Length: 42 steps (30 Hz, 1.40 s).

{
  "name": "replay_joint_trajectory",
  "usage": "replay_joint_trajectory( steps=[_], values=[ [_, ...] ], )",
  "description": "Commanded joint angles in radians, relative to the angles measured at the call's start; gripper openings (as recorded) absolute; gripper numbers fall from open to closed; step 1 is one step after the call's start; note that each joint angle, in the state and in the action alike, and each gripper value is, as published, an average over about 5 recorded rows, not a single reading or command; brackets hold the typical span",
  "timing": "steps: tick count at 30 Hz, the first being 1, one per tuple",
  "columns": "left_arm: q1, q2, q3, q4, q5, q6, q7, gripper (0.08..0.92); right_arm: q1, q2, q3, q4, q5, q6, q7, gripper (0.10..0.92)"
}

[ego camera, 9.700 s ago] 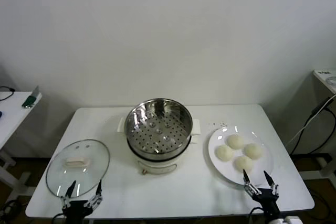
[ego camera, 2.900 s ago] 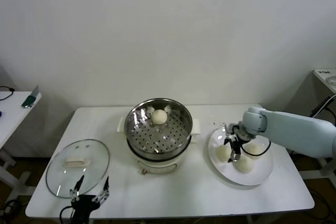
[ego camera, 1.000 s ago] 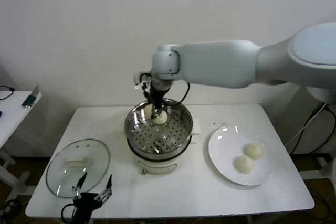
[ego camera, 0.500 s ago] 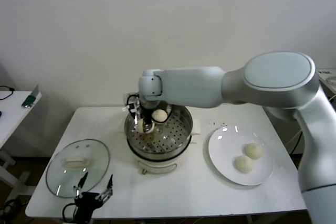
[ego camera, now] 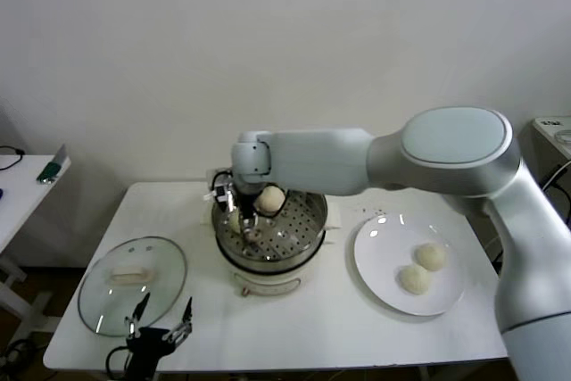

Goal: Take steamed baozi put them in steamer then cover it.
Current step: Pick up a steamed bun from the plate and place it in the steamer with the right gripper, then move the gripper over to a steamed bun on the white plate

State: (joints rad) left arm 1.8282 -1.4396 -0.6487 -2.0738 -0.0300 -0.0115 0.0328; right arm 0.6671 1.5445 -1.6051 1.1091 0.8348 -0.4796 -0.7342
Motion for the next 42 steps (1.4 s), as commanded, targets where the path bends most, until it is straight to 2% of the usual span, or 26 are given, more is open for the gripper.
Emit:
replay_joint_trajectory(
  steps=[1,4,9,14,19,25,30,42],
  values=[
    [0.003,-0.001,0.0,-0.005,0.002,0.0,0.0,0.823,0.143,-0.111,-0.033,0.108,0.048,0.062,-0.084,0.821],
    [0.007,-0.001,0.0,-0.015,0.005,0.002,0.001,0.823,0.247,-0.245,-0.078,0.206,0.066,0.113,-0.165,0.822],
    [0.011,-0.001,0.0,-0.04,0.006,0.011,0.006,0.823,0.366,-0.531,-0.189,0.364,0.005,0.166,-0.253,0.823],
    [0.008,0.0,-0.003,-0.032,0.012,0.009,0.007,0.823,0.338,-0.778,-0.266,0.456,-0.167,0.179,-0.248,0.823],
    [0.009,-0.004,-0.007,-0.028,0.013,0.01,0.006,0.823,0.173,-0.937,-0.215,0.448,-0.343,0.169,-0.212,0.823],
    [0.014,-0.011,-0.009,-0.031,0.015,0.012,0.007,0.823,-0.12,-1.034,0.002,0.376,-0.522,0.163,-0.197,0.823],
    [0.023,-0.017,-0.008,-0.037,0.022,0.014,0.007,0.823,-0.289,-1.054,0.141,0.333,-0.617,0.164,-0.191,0.823],
    [0.037,-0.027,-0.006,-0.036,0.039,0.013,0.006,0.823,-0.493,-1.011,0.309,0.269,-0.667,0.155,-0.172,0.823]
  ],
)
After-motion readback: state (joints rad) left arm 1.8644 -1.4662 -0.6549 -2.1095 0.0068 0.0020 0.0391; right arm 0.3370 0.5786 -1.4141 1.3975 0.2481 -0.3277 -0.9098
